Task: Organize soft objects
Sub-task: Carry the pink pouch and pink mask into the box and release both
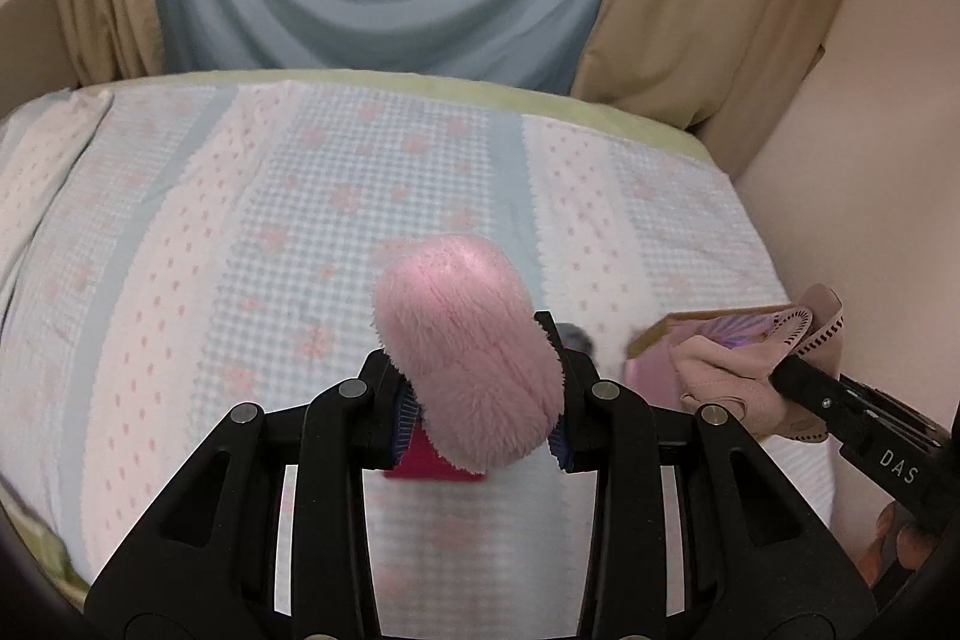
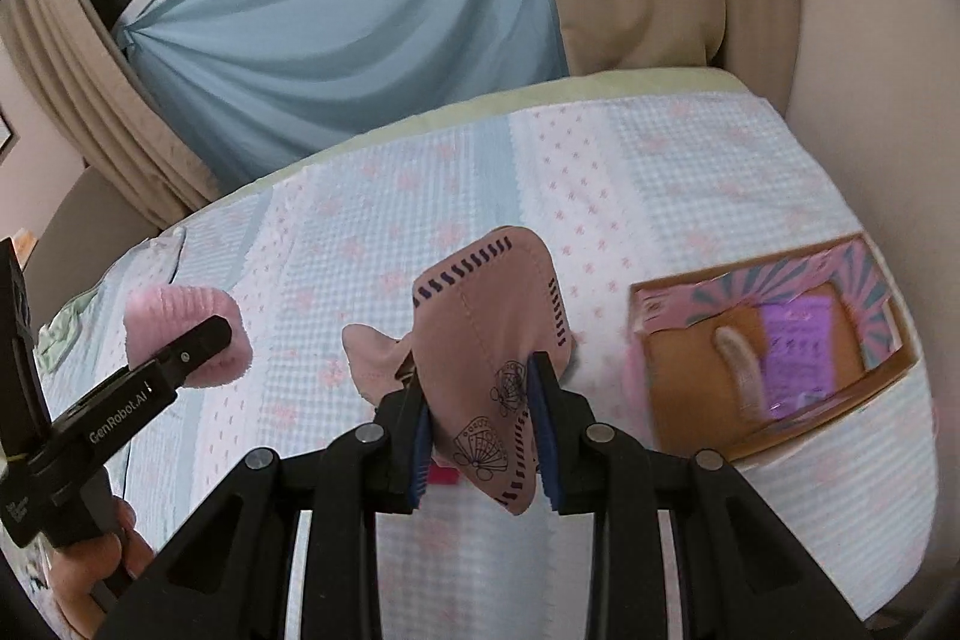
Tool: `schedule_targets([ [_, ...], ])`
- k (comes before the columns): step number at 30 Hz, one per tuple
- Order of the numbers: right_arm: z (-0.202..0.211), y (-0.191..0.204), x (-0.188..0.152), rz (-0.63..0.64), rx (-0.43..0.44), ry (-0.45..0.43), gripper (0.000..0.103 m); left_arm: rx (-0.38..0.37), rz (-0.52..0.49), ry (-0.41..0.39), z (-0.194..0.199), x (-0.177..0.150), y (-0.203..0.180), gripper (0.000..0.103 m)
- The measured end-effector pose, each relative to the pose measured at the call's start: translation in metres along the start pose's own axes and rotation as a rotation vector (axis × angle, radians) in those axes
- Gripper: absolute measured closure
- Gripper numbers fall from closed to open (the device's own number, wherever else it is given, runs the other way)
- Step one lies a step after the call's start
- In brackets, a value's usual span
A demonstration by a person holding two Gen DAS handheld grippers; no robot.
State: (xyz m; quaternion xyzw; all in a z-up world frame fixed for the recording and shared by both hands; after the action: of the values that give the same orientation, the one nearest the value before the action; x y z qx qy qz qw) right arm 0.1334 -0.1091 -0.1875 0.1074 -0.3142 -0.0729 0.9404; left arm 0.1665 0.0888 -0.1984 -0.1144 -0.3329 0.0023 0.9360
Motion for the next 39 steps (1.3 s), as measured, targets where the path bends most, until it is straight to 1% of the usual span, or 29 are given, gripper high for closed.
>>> schedule_targets([
  [3,0.022,-0.021,0.007,0.025,0.008,0.006,0.076,-0.013,0.038,0.003,0.016,0.0,-0.026,0.072],
  [5,0.039,-0.037,0.011,0.057,-0.002,-0.005,0.076,-0.008,0.018,-0.009,0.026,0.0,-0.048,0.072],
  [7,0.05,-0.052,0.013,0.062,-0.004,-0.006,0.076,-0.007,0.006,-0.011,0.03,-0.001,-0.068,0.072],
  [11,0.065,-0.084,0.018,0.063,0.002,0.001,0.076,-0.03,-0.003,-0.019,0.036,0.001,-0.109,0.072],
  [14,0.072,-0.106,0.022,0.07,-0.005,0.0,0.076,-0.043,-0.041,-0.029,0.036,0.001,-0.144,0.072],
  [16,0.074,-0.123,0.025,0.065,-0.013,0.006,0.076,-0.06,-0.054,-0.022,0.029,-0.001,-0.166,0.072],
  [21,0.075,-0.168,0.03,0.049,-0.042,0.031,0.076,-0.103,-0.079,0.025,0.001,-0.01,-0.217,0.072],
  [24,0.065,-0.198,0.035,0.036,-0.069,0.058,0.076,-0.126,-0.095,0.068,-0.023,-0.02,-0.246,0.072],
  [26,0.057,-0.216,0.036,0.027,-0.083,0.077,0.076,-0.129,-0.1,0.097,-0.04,-0.025,-0.259,0.072],
  [32,0.018,-0.269,0.039,-0.015,-0.113,0.16,0.076,-0.117,-0.123,0.214,-0.096,-0.051,-0.297,0.072],
  [33,0.008,-0.278,0.04,-0.027,-0.112,0.179,0.076,-0.11,-0.127,0.244,-0.11,-0.058,-0.303,0.072],
  [39,-0.038,-0.318,0.038,-0.081,-0.091,0.268,0.076,-0.052,-0.142,0.369,-0.172,-0.085,-0.316,0.072],
])
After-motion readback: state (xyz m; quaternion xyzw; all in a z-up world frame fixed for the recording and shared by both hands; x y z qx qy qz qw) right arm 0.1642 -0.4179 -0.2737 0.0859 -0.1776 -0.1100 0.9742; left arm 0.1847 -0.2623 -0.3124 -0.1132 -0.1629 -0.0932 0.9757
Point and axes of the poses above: each gripper's, at about its wrist camera, not at the fingertips, and z roughly against the way its jaws point, y to its left, x to its top, the point moved 1 cm from there along -z, roughly the way its jaws point, and after that the axes turned 1 degree about z, right-handed, at the moved point
